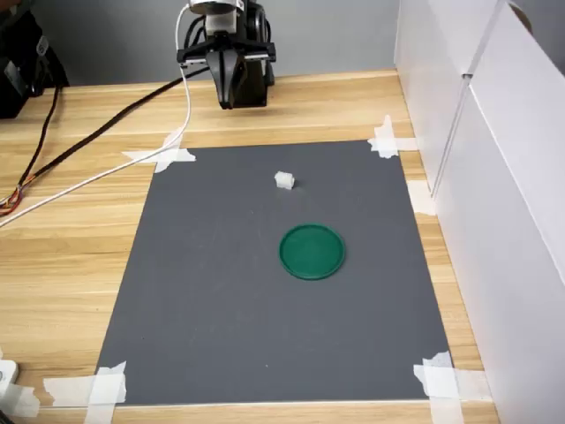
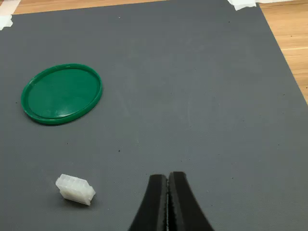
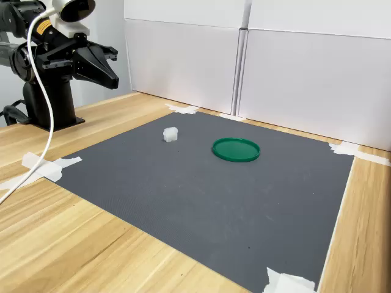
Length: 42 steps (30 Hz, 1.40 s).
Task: Grasp a white terminal and put it in the green lid.
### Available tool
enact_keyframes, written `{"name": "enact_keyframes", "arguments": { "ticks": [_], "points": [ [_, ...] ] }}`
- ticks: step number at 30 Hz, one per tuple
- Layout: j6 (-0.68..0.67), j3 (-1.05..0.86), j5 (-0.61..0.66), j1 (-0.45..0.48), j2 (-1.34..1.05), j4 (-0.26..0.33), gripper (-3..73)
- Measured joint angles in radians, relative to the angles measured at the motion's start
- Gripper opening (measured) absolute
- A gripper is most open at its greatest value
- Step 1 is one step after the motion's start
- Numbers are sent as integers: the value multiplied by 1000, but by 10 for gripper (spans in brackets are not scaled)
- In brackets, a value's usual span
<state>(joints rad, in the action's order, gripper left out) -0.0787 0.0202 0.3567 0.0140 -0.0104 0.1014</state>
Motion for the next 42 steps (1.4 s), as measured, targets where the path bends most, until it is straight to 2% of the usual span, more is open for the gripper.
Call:
{"name": "enact_keyframes", "arguments": {
  "ticks": [20,26,33,36,42],
  "points": [
    [-1,27,30,0,22,-1,-21],
    [-1,167,35,0,248,13,-21],
    [-1,421,117,-3,612,29,-21],
    [-1,548,152,-54,739,20,-21],
    [-9,720,208,-240,890,-73,-21]
  ]
}}
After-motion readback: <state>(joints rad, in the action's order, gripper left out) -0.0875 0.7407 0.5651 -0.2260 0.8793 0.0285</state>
